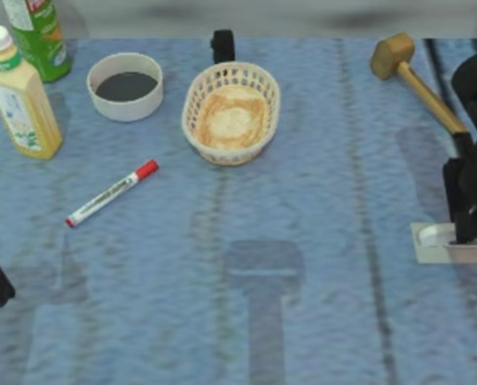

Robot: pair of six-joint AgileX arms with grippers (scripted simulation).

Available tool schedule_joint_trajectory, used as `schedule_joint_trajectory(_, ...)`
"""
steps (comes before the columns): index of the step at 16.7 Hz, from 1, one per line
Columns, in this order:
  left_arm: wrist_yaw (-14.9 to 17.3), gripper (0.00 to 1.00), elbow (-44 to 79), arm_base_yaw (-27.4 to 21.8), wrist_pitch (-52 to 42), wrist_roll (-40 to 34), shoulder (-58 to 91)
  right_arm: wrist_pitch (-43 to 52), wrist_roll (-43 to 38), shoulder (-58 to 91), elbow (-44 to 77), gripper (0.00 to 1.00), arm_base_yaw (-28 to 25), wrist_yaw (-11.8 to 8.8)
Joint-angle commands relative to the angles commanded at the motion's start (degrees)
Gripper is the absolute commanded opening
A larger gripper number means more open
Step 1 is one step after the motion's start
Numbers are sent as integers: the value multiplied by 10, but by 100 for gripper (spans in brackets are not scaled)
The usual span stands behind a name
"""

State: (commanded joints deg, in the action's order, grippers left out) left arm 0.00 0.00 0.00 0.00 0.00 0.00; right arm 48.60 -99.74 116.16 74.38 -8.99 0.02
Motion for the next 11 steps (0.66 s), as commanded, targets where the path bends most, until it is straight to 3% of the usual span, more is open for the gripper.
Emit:
schedule_joint_trajectory(5,0,100,0,0,0,0,0,0,0,0,0,98,0,0)
schedule_joint_trajectory(11,0,100,0,0,0,0,0,0,0,0,0,100,0,0)
